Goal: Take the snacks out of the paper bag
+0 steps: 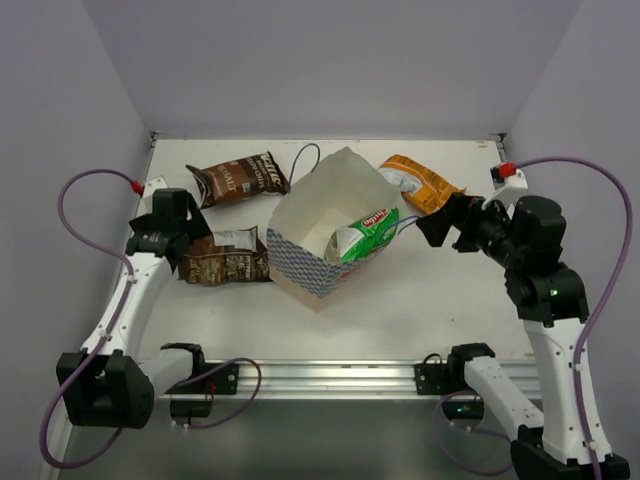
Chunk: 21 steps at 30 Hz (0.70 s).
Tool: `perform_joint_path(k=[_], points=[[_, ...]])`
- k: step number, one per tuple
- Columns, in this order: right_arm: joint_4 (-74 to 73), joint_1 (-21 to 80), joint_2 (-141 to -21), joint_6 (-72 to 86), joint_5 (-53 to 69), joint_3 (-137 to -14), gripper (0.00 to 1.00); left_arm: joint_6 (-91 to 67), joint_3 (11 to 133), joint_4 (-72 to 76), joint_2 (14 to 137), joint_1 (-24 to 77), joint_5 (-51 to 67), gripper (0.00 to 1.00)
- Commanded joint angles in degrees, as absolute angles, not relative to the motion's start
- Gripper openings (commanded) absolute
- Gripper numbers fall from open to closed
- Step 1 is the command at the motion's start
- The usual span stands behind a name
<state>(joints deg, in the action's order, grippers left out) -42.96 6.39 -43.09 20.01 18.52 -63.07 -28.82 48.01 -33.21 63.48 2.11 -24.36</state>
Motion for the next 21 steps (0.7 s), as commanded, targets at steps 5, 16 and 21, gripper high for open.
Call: perform_joint_path(k=[5,16,21], points=[[-51.41,7.73,-50.88,18.46,15.65,-83.56,0.99,-22.07,64.85,-35.77,59.15,1.58,-19.73,1.0],[-63.79,32.41,-71.78,20.03,-2.97,-106.78,0.99,-20.13,76.64,-33.84,61.87,13.58,13.8,1.0],[-66.79,39.71,-79.18,27.06,-9.3,-108.37,0.99,-20.57,77.52,-33.93,62.23,20.47,14.15,1.0]])
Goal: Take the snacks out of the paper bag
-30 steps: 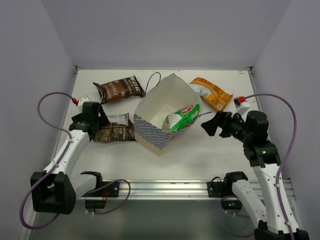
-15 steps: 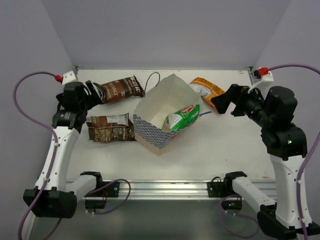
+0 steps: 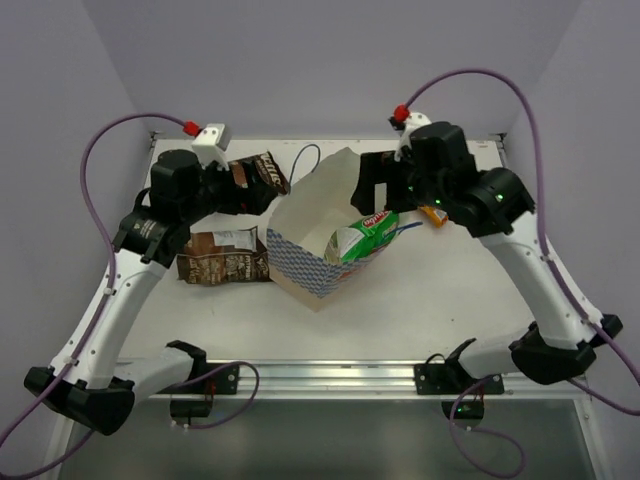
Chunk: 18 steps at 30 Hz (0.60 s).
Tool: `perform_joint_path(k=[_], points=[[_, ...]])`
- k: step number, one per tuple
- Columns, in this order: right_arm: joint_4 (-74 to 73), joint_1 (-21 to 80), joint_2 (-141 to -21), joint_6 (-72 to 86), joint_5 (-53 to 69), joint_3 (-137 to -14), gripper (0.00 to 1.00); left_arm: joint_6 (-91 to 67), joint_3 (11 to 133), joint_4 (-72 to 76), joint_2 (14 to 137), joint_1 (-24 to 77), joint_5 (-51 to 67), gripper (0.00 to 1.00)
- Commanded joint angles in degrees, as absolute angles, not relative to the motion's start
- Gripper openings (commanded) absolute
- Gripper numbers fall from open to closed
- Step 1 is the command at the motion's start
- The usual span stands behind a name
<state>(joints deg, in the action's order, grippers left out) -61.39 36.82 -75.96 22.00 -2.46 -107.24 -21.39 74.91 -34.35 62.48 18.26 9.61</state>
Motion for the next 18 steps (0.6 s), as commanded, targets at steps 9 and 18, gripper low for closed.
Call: perform_joint_path(k=[9,18], points=[[-72.5,41.13,-87.52,37.52,-14.85,-109.24,0.99,-16.88,77.34,-34.63,64.07,24.96,12.66,0.96],[-78.84,41.22,-92.02,44.73,-18.45,-109.34,0.99,-10.64,77.96,-37.09,67.5,27.95,11.87,0.8]])
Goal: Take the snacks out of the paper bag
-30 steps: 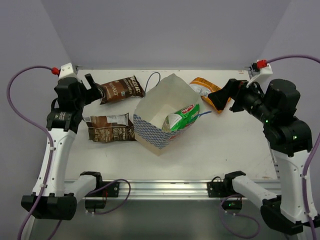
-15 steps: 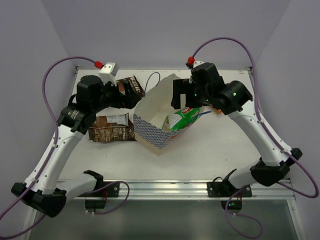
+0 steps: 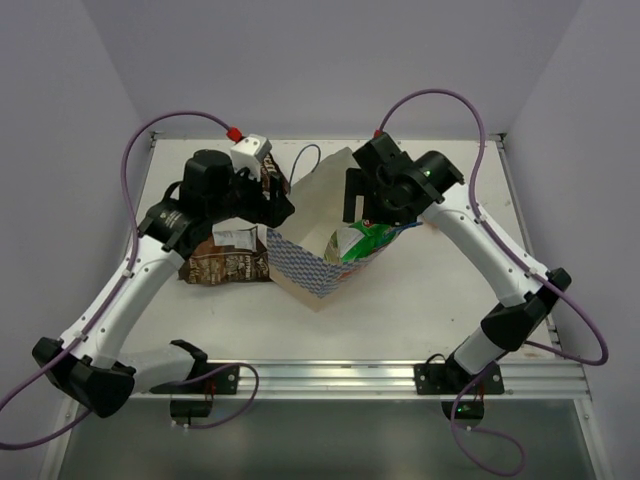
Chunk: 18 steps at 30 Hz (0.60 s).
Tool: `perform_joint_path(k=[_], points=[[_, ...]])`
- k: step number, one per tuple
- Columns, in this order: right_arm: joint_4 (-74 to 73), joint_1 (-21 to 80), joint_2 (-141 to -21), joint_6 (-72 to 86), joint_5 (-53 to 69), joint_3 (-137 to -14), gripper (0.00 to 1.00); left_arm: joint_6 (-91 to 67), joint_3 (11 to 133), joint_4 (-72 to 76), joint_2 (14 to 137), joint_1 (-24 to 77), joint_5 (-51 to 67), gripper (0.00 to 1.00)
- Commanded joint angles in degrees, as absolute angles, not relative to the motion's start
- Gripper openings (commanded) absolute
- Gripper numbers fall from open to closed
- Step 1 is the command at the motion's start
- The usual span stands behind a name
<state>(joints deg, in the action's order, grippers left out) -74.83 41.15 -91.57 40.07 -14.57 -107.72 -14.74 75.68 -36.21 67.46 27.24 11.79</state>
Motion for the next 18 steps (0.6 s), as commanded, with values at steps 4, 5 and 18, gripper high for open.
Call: perform_joint_path(k=[4,5,18], points=[[-79.36,41.22,-93.69,47.1,-19.51,-108.46,0.99,-9.06,77.7,-37.18,68.29,28.12,11.16,0.71],[-79.89,41.22,-94.3,47.81,-19.69,-108.46,0.99,-8.79,77.61,-37.18,68.73,28.12,10.81,0.65],[-75.86,41.13,-95.45,52.12,-19.34,-99.77,0.96,-8.61,77.08,-36.91,70.31,28.3,10.37,0.31]])
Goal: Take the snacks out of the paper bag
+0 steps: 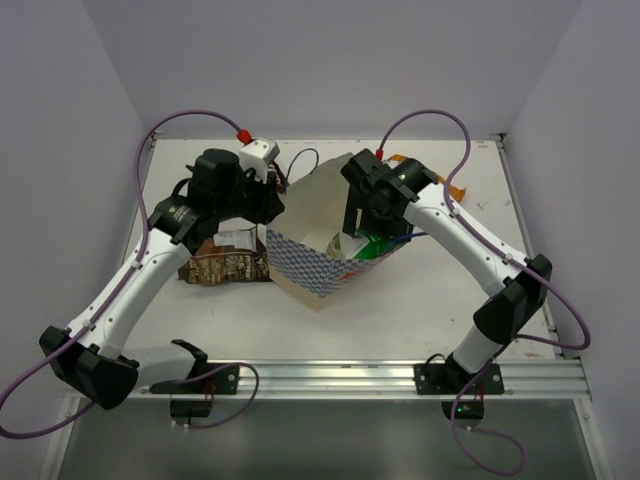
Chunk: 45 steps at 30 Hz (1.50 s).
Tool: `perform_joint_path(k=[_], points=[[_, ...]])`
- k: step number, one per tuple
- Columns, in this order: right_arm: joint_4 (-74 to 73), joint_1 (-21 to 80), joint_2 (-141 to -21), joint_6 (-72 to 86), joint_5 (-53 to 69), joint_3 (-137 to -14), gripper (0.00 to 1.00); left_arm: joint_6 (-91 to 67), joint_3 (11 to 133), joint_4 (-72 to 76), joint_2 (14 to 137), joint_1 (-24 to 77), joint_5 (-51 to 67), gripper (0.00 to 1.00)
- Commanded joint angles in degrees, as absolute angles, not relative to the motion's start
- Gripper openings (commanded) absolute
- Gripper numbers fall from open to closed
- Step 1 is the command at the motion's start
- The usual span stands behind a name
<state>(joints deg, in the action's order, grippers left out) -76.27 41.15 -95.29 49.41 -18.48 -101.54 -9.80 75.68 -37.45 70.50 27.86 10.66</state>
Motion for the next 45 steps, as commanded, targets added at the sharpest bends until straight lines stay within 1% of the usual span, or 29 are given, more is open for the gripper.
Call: perform_joint_path(k=[1,2,3,5,6,8,9,11,12,13,20,24,28,32,34,36,37,41,45], points=[[-75.41,41.22,-95.62,52.21,-19.25,-99.23,0.94,-8.7,77.08,-36.91,70.31,28.21,10.37,0.29],[-74.63,41.22,-95.8,52.21,-19.25,-98.97,0.93,-8.7,76.99,-36.91,70.23,28.3,10.2,0.26],[-74.27,41.22,-95.89,52.12,-19.34,-98.53,0.87,-8.79,76.99,-36.91,70.31,28.3,10.2,0.25],[-73.22,41.22,-96.24,51.95,-19.51,-98.26,0.8,-8.79,76.91,-37.0,70.22,28.21,9.93,0.22],[-72.86,41.22,-96.15,51.77,-19.86,-98.17,0.66,-8.88,76.9,-37.0,70.22,28.3,9.84,0.21],[-72.08,41.22,-96.15,51.33,-20.3,-98.35,0.5,-8.88,76.9,-37.0,70.31,28.3,9.84,0.2],[-71.9,41.22,-96.07,51.15,-20.39,-98.7,0.33,-8.96,76.82,-37.0,70.23,28.3,9.76,0.2],[-71.46,41.22,-95.63,50.45,-21.18,-99.49,0.18,-9.05,76.82,-37.0,70.31,28.3,9.67,0.19],[-71.19,41.22,-95.45,50.1,-21.27,-100.45,0.05,-9.05,76.9,-37.0,70.4,28.3,9.75,0.19],[-70.84,41.22,-95.19,49.66,-21.18,-100.98,0.0,-9.14,76.9,-36.91,70.49,28.3,9.76,0.19],[-62.24,41.4,-88.77,43.08,-16.01,-106.51,0.0,-9.76,77.52,-36.56,71.37,28.3,9.06,0.15],[-60.3,41.48,-87.1,39.56,-12.31,-114.49,0.0,-9.93,77.87,-36.39,71.98,28.3,8.0,0.11],[-57.31,41.4,-85.08,36.66,-8.71,-119.87,0.0,-10.37,78.49,-36.47,72.86,28.3,6.6,0.09],[-54.58,41.4,-82.63,33.67,-8.43,-126.37,0.0,-10.81,78.49,-36.83,73.56,28.3,4.84,0.07],[-53.27,41.4,-81.04,32.52,-11.14,-128.14,0.0,-10.99,78.4,-37.0,73.83,28.21,4.66,0.06],[-50.02,41.31,-77.63,30.42,-13.61,-126.92,0.0,-11.42,78.4,-37.09,74.0,28.3,4.48,0.06],[-47.23,41.31,-76.22,29.71,-17.28,-126.22,0.0,-11.51,78.4,-37.0,74.0,28.3,4.4,0.05],[-40.62,41.05,-68.75,26.11,-28.02,-119.2,0.0,-12.3,78.57,-37.18,74.35,28.21,3.25,0.04],[-39.55,39.29,-62.86,24.17,-37.07,-113.75,0.0,-13.62,79.01,-37.18,74.88,28.3,2.46,0.04]])
